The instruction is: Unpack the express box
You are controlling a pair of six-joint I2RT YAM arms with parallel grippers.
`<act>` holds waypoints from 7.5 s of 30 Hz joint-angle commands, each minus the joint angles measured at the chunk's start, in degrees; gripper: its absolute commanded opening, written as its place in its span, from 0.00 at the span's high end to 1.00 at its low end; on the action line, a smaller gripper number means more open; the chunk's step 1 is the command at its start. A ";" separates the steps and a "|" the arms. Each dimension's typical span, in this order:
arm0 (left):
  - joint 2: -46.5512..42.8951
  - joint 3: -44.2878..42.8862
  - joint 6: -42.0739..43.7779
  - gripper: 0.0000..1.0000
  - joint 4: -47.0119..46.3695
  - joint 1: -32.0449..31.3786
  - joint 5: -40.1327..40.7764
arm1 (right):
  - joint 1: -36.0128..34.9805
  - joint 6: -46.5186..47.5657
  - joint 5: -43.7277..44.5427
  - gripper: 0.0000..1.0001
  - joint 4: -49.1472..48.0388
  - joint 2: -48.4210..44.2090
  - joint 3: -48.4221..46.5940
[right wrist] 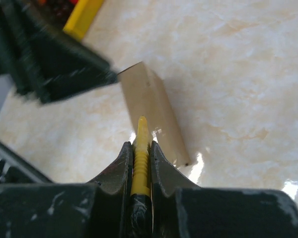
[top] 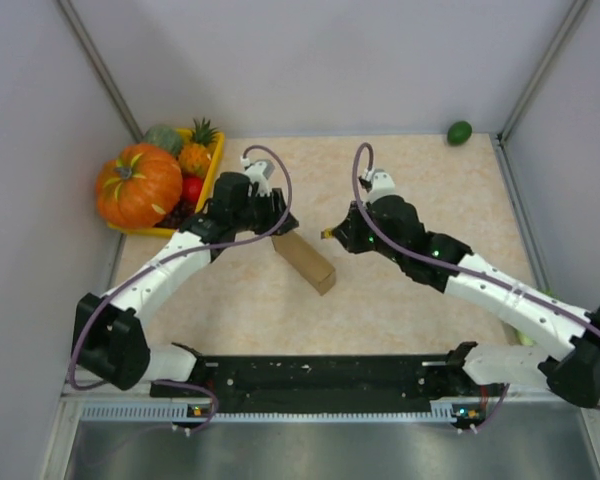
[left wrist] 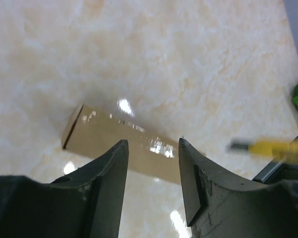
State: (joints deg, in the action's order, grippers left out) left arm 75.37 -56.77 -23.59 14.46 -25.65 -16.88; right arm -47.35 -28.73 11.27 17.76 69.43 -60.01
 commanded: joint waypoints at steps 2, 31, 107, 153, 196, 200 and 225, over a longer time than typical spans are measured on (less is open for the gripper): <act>11.27 -12.80 1.80 0.50 -3.13 -0.01 -4.46 | -9.50 -0.89 -1.60 1.00 3.42 -5.62 3.22; 21.13 -9.33 4.17 0.57 4.52 -0.10 -14.58 | -15.06 -16.44 23.19 1.00 10.36 1.51 8.41; 11.37 5.53 57.69 0.57 -0.31 -15.83 3.17 | 5.08 -6.34 7.11 1.00 -12.48 -10.28 16.59; 14.10 5.53 57.78 0.63 1.36 -15.75 3.79 | 6.66 -5.99 0.69 1.00 -17.85 -4.30 18.52; 18.84 1.14 51.81 0.70 3.29 -14.08 8.27 | 6.66 -7.13 -12.57 1.00 -8.71 -7.73 25.20; 19.02 0.70 51.89 0.71 3.56 -14.08 8.10 | 6.66 -7.48 -12.85 1.00 -7.48 -8.17 25.38; 17.26 -2.90 50.76 0.47 6.28 -14.25 3.00 | 7.01 -9.41 3.83 1.00 4.82 -18.63 18.18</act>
State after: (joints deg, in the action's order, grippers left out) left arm 91.05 -57.87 28.64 15.55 -40.75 -15.46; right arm -40.38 -36.69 9.08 18.24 52.80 -37.65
